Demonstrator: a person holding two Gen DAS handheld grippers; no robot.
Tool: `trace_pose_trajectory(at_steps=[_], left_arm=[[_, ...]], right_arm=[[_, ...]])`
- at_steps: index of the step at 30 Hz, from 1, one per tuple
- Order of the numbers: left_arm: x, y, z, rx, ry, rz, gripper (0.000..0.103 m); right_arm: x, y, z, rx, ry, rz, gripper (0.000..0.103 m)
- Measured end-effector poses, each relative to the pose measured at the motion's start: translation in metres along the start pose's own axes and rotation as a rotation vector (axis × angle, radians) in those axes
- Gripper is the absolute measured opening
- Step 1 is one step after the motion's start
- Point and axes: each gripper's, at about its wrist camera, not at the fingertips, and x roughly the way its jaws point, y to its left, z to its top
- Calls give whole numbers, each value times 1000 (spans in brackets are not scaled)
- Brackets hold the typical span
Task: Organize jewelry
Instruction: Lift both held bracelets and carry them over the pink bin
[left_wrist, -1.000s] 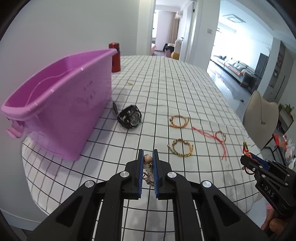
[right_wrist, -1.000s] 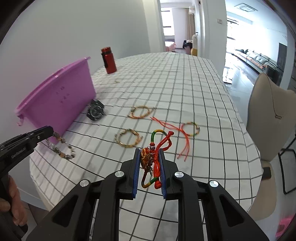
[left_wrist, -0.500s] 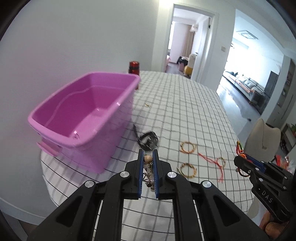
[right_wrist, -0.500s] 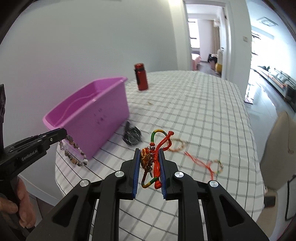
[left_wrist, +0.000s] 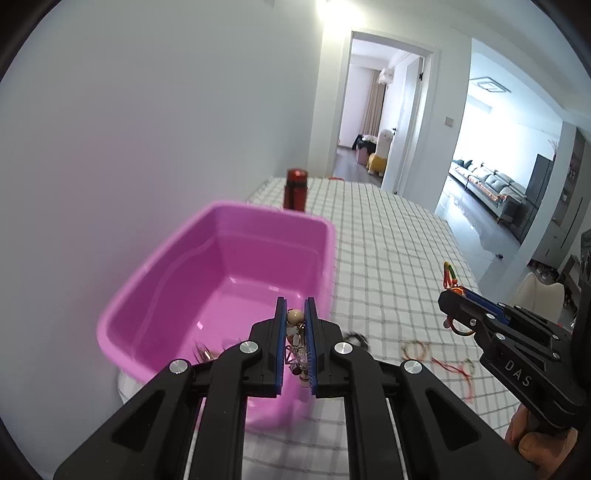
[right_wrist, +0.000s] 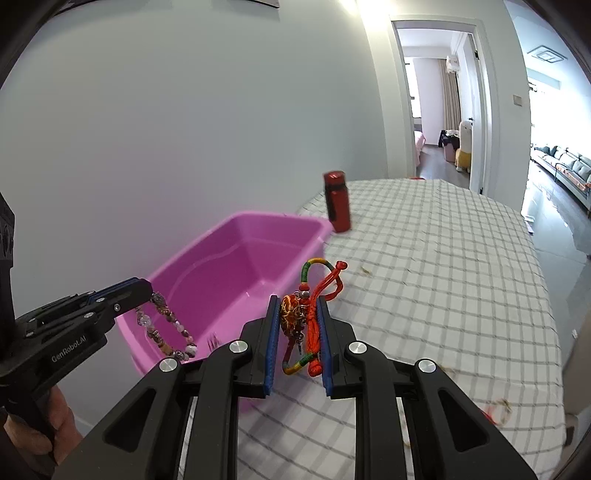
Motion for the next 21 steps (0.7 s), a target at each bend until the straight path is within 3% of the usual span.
trace_pose_trajectory(at_steps=[9,21], left_arm=[[54,69,29,13,49,9,10],[110,108,10,-95,204,85,10]], right_arm=[[78,53,29,32,58,28,19],[150,70,32,-18,214,80,19]])
